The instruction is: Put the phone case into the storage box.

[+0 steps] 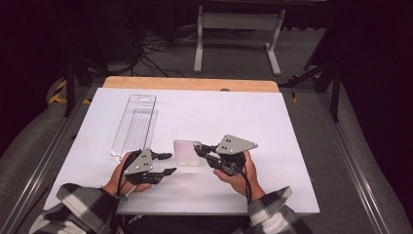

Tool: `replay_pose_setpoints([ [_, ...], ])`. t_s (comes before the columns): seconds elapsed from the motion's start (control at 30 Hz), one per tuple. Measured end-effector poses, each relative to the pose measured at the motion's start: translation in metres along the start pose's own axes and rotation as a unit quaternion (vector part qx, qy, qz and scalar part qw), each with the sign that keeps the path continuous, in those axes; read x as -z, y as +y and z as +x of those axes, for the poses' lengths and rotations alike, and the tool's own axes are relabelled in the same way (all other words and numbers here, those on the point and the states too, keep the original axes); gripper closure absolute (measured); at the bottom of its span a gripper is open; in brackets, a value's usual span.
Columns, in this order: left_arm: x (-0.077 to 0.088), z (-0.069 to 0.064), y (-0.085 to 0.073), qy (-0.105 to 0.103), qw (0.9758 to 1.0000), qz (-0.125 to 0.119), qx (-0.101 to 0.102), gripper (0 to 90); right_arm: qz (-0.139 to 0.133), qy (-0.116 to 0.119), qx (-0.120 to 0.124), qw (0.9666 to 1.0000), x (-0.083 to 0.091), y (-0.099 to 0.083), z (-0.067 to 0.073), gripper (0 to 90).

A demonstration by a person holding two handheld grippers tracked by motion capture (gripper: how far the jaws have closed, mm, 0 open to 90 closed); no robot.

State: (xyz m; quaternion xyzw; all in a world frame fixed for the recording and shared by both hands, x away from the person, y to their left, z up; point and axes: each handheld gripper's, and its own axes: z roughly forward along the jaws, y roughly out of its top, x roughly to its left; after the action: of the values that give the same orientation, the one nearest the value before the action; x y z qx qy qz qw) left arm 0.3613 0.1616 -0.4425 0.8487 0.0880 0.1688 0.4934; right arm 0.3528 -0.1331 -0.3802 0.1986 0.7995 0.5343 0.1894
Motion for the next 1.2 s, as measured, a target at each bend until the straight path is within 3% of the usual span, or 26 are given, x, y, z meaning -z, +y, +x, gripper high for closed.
replay_pose_setpoints([
  [0.9, 0.027, 0.008, -0.004, 0.042, 0.9985, -0.026, 0.024, 40.8, -0.01, 0.002, 0.007, 0.9999, -0.032, 0.011, -0.004, 82.1],
  [1.1, 0.039, 0.01, -0.008, 0.059, 0.9969, -0.033, 0.04, 35.7, -0.013, -0.003, 0.014, 0.9998, -0.045, 0.02, -0.009, 82.2],
  [1.2, 0.043, 0.011, -0.009, 0.065, 0.9966, -0.033, 0.039, 33.4, -0.016, -0.002, 0.02, 0.9997, -0.053, 0.028, -0.013, 82.2],
])
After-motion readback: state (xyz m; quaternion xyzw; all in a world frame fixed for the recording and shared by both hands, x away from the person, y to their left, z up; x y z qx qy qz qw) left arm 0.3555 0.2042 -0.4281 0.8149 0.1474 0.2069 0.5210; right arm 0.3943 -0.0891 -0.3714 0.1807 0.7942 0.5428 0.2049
